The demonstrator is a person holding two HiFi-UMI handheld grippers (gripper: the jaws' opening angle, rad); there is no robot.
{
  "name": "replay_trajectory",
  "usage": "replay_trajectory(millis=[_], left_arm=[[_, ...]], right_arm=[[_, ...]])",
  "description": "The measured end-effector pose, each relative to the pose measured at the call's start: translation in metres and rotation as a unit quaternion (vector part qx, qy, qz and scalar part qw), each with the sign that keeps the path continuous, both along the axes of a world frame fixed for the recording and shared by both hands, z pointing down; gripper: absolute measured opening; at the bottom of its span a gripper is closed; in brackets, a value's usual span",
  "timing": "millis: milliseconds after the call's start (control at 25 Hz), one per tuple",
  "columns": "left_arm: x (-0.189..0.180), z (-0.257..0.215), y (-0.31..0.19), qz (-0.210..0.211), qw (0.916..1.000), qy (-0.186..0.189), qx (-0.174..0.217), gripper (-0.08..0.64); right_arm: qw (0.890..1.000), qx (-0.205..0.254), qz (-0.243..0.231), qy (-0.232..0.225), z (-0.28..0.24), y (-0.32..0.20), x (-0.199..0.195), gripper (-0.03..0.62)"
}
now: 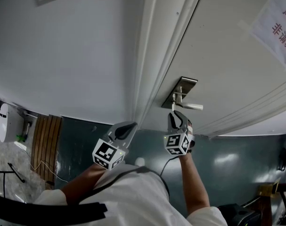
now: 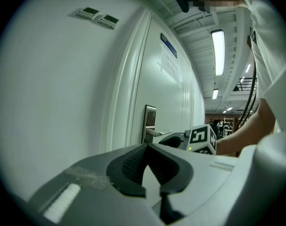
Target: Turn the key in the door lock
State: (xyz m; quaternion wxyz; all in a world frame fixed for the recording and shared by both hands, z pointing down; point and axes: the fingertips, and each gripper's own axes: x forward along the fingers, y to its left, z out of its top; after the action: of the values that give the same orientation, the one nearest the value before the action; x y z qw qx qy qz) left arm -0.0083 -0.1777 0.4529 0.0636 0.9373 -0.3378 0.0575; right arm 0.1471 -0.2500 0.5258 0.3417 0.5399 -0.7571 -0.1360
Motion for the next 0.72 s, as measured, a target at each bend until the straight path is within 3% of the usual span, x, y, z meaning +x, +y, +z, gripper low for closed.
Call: replay_trajectory(millis=[120,280,480,720], left_arm=[[0.0,-0.001,-0.001,0.001,1.0,-0.001,0.0,0.005],[0.002,-0.004,-0.004,0.005,1.0,0.002,0.003,0.005],[0.005,-0.013,-0.004,0.011,0.9999,0.007,0.01,0.005],[0.009,-0.033,0.0,0.022,0.9992,0.019,0.027,0.005]], right_arm=[[0.993,0.018,0.009,-0.12,-0.025,0.017,-0.011,0.066],[0.973,0.049,0.025,-0.225,-0.051,0.039,-0.023,0.018],[0.953,0.056,0.023,-0.298,-0.072,0.055,-0.036,0.008],[0.933,0.065,0.034,-0.351,-0.091,0.072,-0.041,0.008]])
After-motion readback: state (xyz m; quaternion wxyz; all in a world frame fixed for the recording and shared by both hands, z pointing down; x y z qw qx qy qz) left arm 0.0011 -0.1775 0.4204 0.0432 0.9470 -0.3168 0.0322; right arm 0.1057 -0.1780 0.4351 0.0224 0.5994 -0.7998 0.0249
